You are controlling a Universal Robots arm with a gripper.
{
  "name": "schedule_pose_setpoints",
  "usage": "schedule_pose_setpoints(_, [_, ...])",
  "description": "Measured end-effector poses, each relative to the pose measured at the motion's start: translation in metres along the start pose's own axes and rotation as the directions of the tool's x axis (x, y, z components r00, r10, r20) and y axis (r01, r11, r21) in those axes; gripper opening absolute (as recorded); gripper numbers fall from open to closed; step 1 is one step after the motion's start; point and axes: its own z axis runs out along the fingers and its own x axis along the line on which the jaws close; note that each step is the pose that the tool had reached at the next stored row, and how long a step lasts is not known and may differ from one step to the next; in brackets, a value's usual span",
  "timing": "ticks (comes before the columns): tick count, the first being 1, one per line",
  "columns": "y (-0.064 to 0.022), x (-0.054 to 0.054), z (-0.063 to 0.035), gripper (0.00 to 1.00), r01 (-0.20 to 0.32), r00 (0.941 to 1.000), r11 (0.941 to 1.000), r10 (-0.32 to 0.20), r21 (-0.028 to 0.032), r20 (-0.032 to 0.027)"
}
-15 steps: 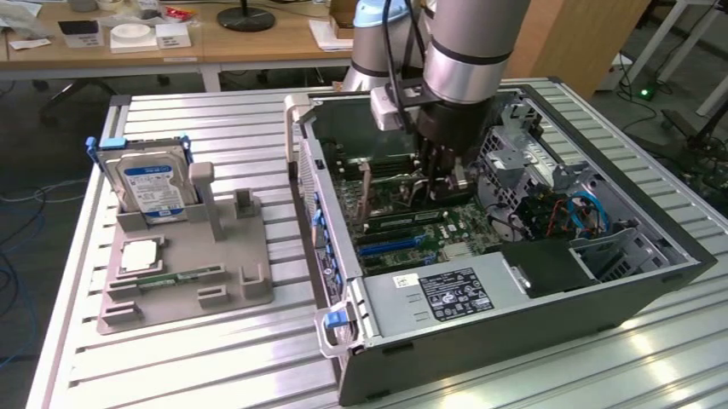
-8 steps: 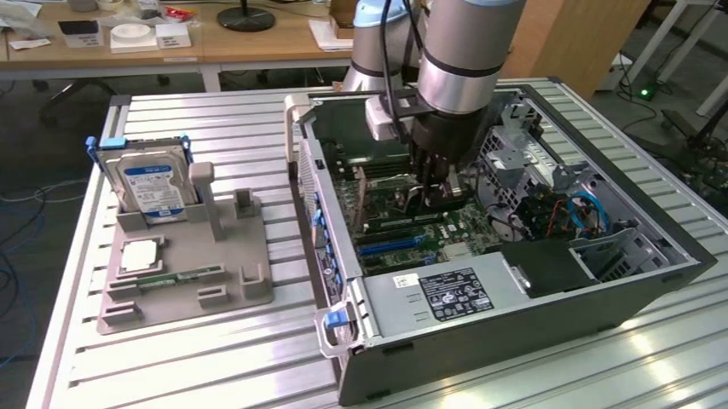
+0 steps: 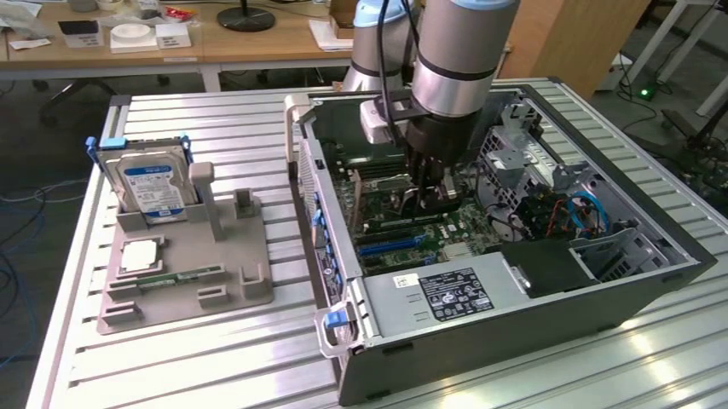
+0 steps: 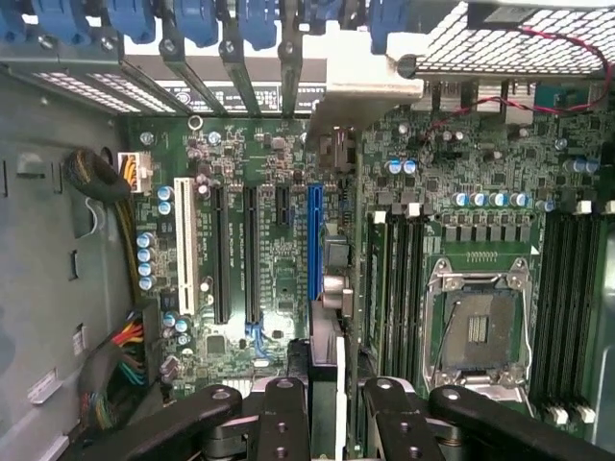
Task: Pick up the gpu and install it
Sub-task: 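Insert the gpu into the slot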
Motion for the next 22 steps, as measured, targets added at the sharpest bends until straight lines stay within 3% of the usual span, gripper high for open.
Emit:
schedule_pose_setpoints(12, [0.0068,0.001,0.0149,0.27,0.000,1.0000,1.0000,0.000,-0.0060,-0.0011])
schedule_pose_setpoints(22, [0.0106,0.002,0.0282,0.27,-0.001,1.0000,0.9998,0.001,-0.0212,-0.0015])
